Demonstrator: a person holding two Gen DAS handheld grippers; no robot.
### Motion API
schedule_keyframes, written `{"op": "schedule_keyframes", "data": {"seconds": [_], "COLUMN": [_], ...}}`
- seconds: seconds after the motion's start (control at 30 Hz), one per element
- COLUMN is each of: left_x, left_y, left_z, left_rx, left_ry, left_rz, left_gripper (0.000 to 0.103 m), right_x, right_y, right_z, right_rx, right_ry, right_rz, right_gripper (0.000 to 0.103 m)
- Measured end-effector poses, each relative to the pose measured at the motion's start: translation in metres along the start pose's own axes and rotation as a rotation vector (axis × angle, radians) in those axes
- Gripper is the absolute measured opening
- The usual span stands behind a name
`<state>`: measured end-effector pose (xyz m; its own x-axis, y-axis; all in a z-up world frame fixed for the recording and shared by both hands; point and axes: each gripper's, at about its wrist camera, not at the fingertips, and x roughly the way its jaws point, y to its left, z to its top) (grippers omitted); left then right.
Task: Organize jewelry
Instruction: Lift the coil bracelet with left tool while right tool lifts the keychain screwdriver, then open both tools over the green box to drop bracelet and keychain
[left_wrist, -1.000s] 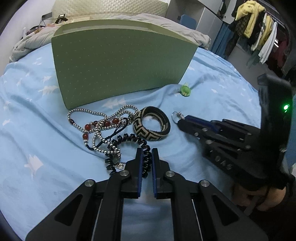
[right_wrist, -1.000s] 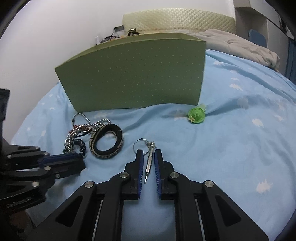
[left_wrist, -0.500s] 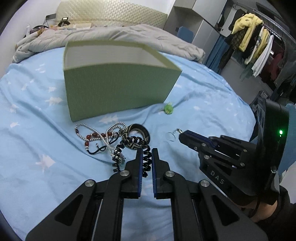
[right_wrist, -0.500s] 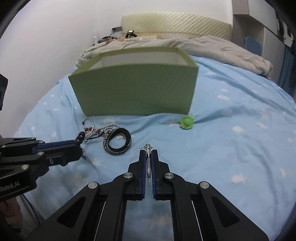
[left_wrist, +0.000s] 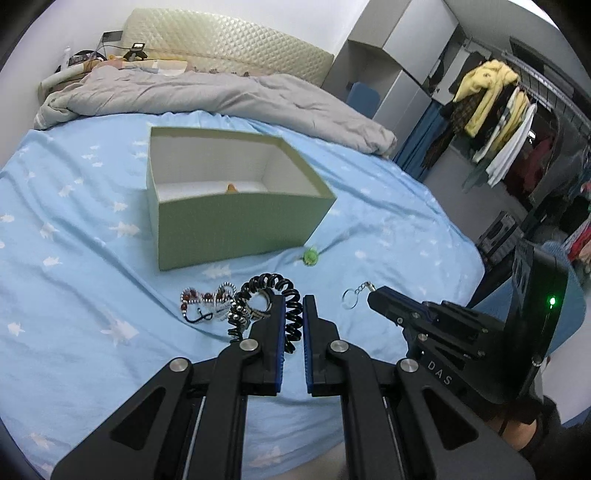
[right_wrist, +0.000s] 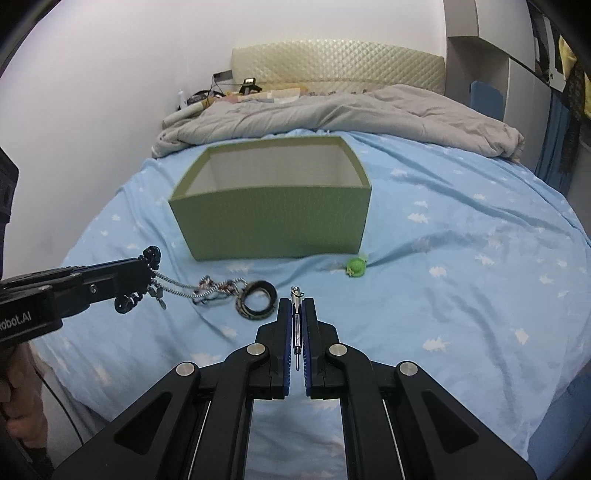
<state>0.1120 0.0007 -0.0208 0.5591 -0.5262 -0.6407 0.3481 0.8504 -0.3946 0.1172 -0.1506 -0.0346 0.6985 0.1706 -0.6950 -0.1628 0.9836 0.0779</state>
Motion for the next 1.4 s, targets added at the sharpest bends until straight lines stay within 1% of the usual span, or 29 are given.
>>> {"op": "schedule_keyframes", "data": {"seconds": [0.23, 0.33, 0.53, 0.63, 0.77, 0.93, 1.13, 1.4], "left_x": [-0.024, -0.031, -0.042, -0.047, -0.052, -0.049, -0.029, 0.021], "left_y": [-0.008, -0.012, -0.022, -0.028, -0.034, -0.036, -0.022, 0.008], "left_z": [0.018, 0.025, 0.038, 0.047, 0.062, 0.076, 0.088, 0.107], "left_rx": [-0.026, -0.042, -0.061, -0.05, -0.039, -0.019, -0.035, -0.065], "left_ry": [-0.047, -0.062, -0.089, -0.103, -0.123, -0.144, -0.126, -0.069], "left_rz": [-0.03, -0.033, -0.02, -0.002, 0.005, 0.041, 0.066, 0.097], "left_gripper": [0.008, 0.008, 0.008, 0.008, 0.008, 0.008, 0.008, 0.008], "right_x": [-0.024, -0.033, -0.05, -0.055, -0.059, -0.055, -0.036, 0.021], "right_y": [0.004, 0.004, 0.003, 0.001, -0.003, -0.005, -0.007, -0.02], "right_z": [0.019, 0.026, 0.044, 0.053, 0.068, 0.084, 0.104, 0.129], "right_rx": [-0.004, 0.002, -0.028, -0.029, -0.029, -0.034, -0.043, -0.026], "right_ry": [-0.037, -0.046, -0.068, -0.081, -0.107, -0.121, -0.127, -0.081], "right_rz": [0.026, 0.05, 0.075, 0.087, 0.095, 0.102, 0.113, 0.132], "right_gripper": [0.003, 0.003, 0.003, 0.003, 0.003, 0.003, 0.003, 0.003]}}
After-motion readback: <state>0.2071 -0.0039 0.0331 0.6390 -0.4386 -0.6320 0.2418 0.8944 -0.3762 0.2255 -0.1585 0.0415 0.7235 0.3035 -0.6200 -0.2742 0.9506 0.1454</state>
